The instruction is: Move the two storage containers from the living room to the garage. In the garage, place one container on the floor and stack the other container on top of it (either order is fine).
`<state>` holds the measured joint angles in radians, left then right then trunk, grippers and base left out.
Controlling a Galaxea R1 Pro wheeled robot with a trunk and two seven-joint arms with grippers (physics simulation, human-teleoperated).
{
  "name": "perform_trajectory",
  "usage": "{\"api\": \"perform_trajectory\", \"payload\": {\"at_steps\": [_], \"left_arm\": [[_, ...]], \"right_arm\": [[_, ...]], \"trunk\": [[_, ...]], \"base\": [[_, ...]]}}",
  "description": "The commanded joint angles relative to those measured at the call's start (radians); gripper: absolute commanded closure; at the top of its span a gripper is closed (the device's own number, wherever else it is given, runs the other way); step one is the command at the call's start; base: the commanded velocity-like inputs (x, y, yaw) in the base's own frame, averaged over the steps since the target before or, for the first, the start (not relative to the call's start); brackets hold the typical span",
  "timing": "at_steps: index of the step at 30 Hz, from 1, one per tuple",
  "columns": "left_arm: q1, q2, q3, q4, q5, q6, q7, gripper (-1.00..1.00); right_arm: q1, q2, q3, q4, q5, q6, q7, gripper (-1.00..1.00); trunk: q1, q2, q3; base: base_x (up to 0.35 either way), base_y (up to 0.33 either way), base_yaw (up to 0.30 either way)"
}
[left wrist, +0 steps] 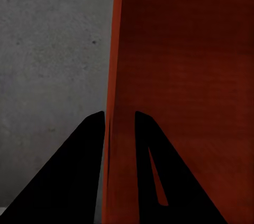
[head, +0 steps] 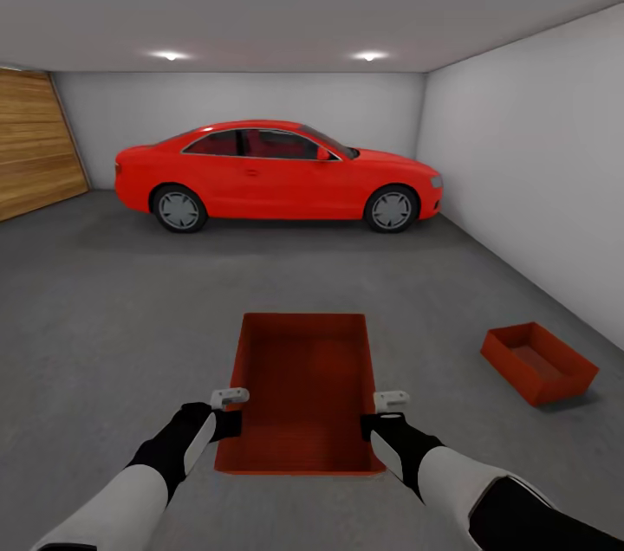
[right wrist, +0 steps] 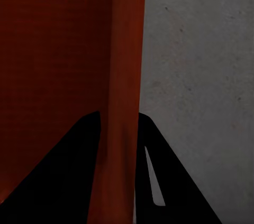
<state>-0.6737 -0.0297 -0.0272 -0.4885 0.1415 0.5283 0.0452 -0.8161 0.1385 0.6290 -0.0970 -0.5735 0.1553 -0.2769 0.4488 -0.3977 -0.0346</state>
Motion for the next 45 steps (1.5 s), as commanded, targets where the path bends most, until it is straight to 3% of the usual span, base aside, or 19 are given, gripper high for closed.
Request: {"api": "perform_trajectory", "payload": {"at_steps": [1, 45], "left_arm": [[0.0, 0.001, -0.002, -0.004, -0.036, 0.007, 0.021, 1.0], [-0.001, 0.001, -0.002, -0.004, -0.036, 0.006, 0.021, 1.0]], "right_arm": [[0.0, 0.0, 0.017, 0.002, -0.008, 0.007, -0.008, 1.0], [0.0, 0.0, 0.017, 0.002, -0.008, 0.007, -0.008, 1.0]], "trunk": [[0.001, -0.002, -0.002], [0.001, -0.002, -0.002]], "base": [[0.322, 0.0, 0.0], [0.322, 0.0, 0.0]]}}
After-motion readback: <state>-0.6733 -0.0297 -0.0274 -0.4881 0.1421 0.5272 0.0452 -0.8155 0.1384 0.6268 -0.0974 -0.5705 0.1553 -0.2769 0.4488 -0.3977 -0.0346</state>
